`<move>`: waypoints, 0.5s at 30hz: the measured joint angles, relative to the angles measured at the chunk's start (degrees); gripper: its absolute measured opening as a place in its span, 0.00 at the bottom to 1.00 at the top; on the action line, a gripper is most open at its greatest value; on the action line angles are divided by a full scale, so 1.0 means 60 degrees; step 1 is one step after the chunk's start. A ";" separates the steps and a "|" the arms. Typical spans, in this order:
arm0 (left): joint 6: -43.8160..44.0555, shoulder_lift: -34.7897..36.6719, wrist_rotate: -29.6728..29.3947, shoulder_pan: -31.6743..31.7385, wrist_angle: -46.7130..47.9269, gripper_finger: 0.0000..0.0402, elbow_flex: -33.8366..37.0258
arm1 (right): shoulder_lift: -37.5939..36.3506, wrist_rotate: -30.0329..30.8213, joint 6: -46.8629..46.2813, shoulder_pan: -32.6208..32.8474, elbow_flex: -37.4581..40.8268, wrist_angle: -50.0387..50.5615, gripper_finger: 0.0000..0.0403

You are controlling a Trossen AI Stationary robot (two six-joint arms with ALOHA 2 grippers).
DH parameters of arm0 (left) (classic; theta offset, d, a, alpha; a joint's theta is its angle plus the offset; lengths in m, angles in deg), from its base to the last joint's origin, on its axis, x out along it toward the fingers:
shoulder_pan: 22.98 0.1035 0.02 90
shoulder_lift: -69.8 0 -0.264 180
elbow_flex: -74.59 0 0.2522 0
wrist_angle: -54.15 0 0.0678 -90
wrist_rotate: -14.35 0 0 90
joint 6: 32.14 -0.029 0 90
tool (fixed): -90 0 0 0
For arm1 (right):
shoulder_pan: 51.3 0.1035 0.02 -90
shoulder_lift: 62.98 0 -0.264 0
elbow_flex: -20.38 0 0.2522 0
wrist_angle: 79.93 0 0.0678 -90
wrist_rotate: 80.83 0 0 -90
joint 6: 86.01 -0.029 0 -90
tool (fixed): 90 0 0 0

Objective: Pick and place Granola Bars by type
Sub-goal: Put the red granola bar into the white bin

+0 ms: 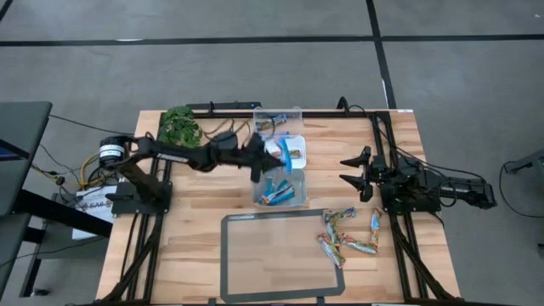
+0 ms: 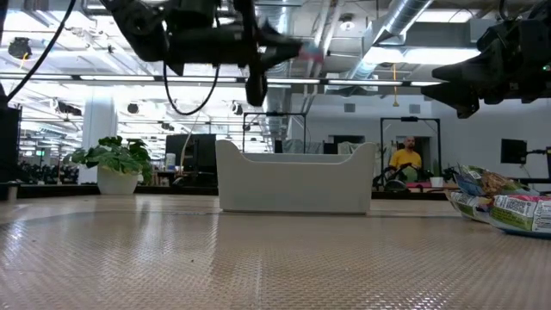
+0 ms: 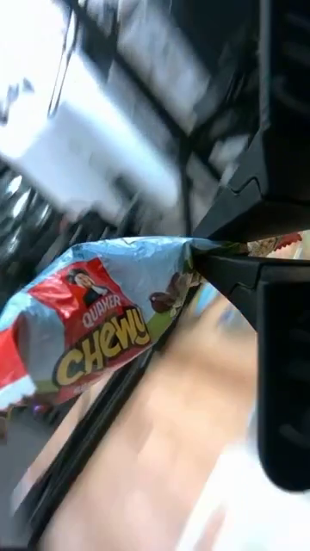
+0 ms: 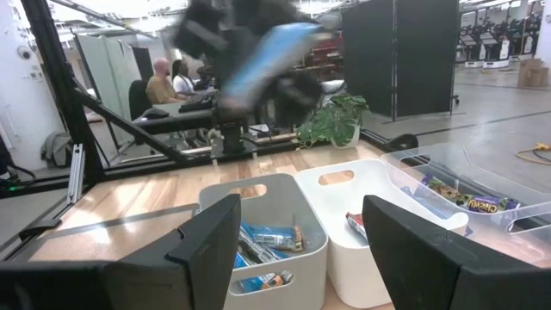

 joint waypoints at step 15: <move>-0.2053 -0.0004 -0.1339 0.2468 0.0945 0.04 0.0000 | 0.0001 0.0002 -0.0002 -0.0002 0.0001 0.0000 0.59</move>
